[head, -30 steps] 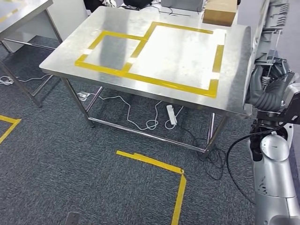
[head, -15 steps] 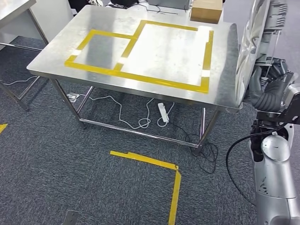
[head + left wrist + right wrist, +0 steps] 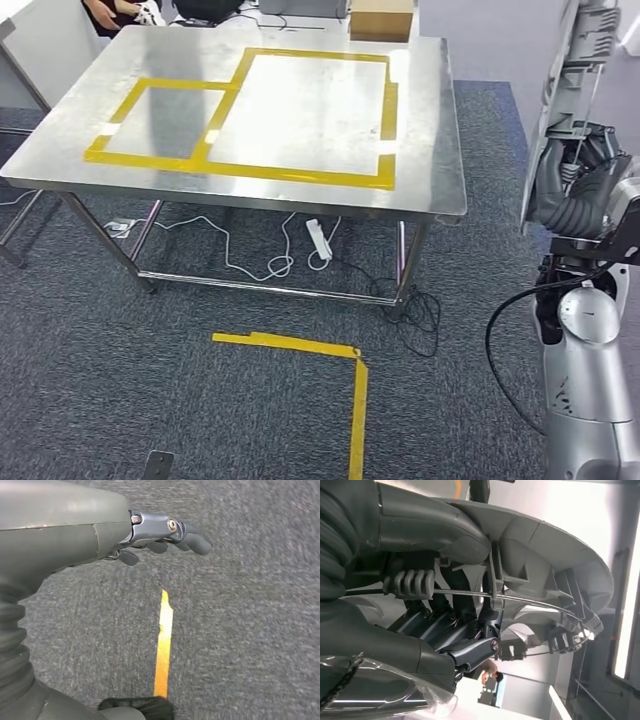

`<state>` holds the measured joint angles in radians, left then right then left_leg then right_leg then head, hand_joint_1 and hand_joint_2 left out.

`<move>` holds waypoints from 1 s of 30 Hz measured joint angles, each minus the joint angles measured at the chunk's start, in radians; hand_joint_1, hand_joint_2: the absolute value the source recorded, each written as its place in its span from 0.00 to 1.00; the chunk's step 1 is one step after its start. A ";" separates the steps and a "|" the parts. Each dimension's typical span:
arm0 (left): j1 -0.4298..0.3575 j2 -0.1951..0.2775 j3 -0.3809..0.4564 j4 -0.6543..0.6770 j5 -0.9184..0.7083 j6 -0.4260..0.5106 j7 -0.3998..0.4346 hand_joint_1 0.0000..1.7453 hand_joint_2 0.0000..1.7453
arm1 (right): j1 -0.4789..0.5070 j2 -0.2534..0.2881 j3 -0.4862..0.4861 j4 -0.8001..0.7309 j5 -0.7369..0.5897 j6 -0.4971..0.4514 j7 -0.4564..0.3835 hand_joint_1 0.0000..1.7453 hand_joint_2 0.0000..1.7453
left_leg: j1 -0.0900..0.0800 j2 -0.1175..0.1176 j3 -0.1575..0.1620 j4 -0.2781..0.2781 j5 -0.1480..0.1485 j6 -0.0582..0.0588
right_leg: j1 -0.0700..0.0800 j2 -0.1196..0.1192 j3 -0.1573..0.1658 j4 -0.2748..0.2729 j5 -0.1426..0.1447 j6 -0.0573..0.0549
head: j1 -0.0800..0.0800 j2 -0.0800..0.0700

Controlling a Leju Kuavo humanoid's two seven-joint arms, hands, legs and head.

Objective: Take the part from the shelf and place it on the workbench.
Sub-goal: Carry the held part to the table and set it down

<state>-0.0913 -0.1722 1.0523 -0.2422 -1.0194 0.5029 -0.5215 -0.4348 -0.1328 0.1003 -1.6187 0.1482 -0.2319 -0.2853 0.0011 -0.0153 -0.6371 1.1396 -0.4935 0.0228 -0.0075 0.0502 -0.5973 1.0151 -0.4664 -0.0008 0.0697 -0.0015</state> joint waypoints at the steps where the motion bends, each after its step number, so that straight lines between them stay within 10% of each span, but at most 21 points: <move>1: 0.000 0.000 0.000 0.000 0.000 0.000 0.000 0.00 1.00 | -0.001 0.000 0.000 0.000 0.000 0.000 0.000 1.00 1.00 | -0.001 -0.016 0.024 -0.057 0.023 0.009 | 0.000 0.007 -0.001 0.001 0.001 0.002 | 0.001 0.000; 7: -0.001 0.000 0.000 0.000 0.002 0.003 0.000 0.00 1.00 | -0.009 -0.012 0.002 0.009 0.027 0.035 0.047 1.00 1.00 | 0.004 -0.016 0.054 -0.141 0.042 0.017 | -0.004 0.001 -0.034 0.030 -0.018 0.030 | -0.001 0.000; 12: 0.003 -0.002 0.001 0.000 0.003 0.001 0.000 0.00 1.00 | -0.045 -0.044 0.035 0.085 0.086 0.104 0.103 1.00 1.00 | 0.006 0.009 0.053 -0.146 0.047 0.017 | -0.009 -0.044 -0.142 0.273 -0.116 0.050 | 0.005 0.000; 17: 0.000 -0.003 0.001 0.000 0.001 -0.002 0.002 0.00 1.00 | -0.088 -0.063 0.082 0.155 0.193 0.125 0.142 1.00 1.00 | 0.003 0.012 0.045 -0.129 0.042 -0.002 | -0.015 -0.055 0.000 0.014 -0.010 0.051 | 0.006 0.000; 22: -0.001 -0.002 0.001 0.000 -0.005 -0.004 0.007 0.00 1.00 | -0.135 -0.063 0.144 0.243 0.285 0.143 0.168 1.00 1.00 | 0.002 0.013 0.036 -0.118 0.036 -0.021 | -0.014 -0.052 0.005 0.002 -0.010 0.022 | 0.007 0.000; 27: -0.002 -0.002 0.000 0.000 -0.008 -0.004 0.007 0.00 1.00 | -0.145 -0.060 0.155 0.256 0.299 0.144 0.172 1.00 1.00 | 0.002 0.012 0.032 -0.107 0.026 -0.025 | -0.016 -0.052 0.006 0.002 -0.009 0.017 | 0.005 0.000; 30: -0.003 -0.003 0.000 0.000 -0.014 -0.004 0.009 0.00 1.00 | -0.178 -0.054 0.197 0.303 0.351 0.141 0.185 1.00 1.00 | 0.003 0.013 -0.025 0.020 -0.030 -0.029 | -0.013 -0.051 0.005 0.002 -0.009 0.007 | 0.000 0.000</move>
<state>-0.0944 -0.1748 1.0526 -0.2422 -1.0331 0.4990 -0.5128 -0.6127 -0.1866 0.2976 -1.3152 0.4996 -0.0910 -0.1003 0.0038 -0.0027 -0.6622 1.1599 -0.5236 -0.0058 -0.0202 -0.0005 -0.5920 1.0171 -0.4755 0.0066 0.0697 -0.0015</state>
